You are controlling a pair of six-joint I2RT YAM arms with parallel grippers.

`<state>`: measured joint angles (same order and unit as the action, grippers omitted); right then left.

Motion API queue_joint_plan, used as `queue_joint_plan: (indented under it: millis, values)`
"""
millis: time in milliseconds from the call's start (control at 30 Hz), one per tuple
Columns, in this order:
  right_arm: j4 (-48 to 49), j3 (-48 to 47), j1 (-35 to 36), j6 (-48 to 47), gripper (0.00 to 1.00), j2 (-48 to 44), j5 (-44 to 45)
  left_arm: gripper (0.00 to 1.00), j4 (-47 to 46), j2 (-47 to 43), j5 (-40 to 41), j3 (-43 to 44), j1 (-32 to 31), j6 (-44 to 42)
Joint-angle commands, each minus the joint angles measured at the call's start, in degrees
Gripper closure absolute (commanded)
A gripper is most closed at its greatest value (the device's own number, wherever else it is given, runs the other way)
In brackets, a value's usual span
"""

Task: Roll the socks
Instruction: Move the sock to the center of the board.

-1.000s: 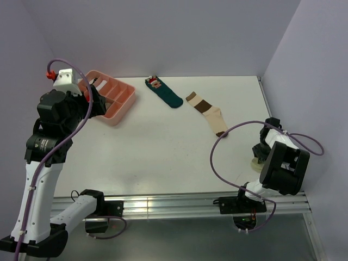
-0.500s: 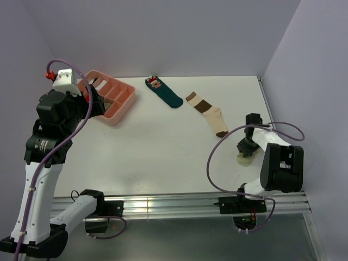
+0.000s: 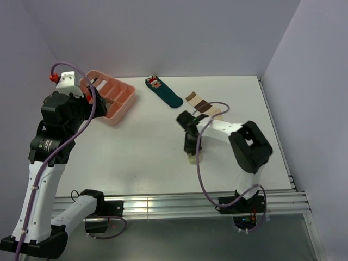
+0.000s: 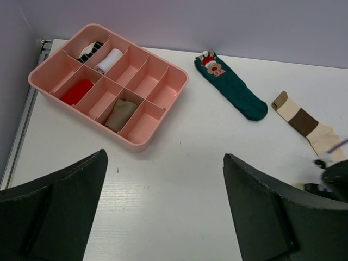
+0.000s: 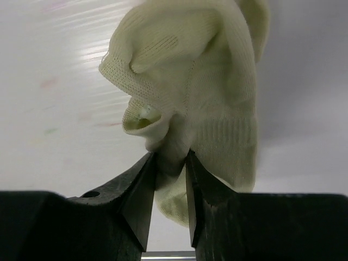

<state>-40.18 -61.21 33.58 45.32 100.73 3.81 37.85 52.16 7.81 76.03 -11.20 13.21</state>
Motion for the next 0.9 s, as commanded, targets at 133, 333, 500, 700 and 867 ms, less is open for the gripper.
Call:
queue_joint_plan:
  millis: [133, 333, 500, 700, 867]
  values:
    - [-0.2, -20.4, 14.0, -12.5, 0.66, 18.0, -6.8, 0.01, -3.9, -1.5, 0.6, -3.2, -0.2, 0.7]
    - [-0.9, -28.9, 14.1, -25.9, 0.62, 19.4, -4.4, 0.01, -7.6, -3.3, -0.7, -9.4, -0.1, 2.3]
    - [-0.2, -30.8, 14.0, -32.3, 0.52, 13.0, -4.3, 0.01, -11.4, -3.9, -6.2, -15.0, -0.1, 2.8]
    - [2.7, -25.2, 12.7, -32.8, 0.31, 0.2, -5.6, 0.03, -16.4, -3.7, -8.5, -19.9, -4.7, 1.2]
    - [9.0, -10.0, 5.7, -25.4, 0.28, -13.5, -5.1, 0.03, -20.7, -1.6, -8.1, -22.9, -12.5, 0.0]
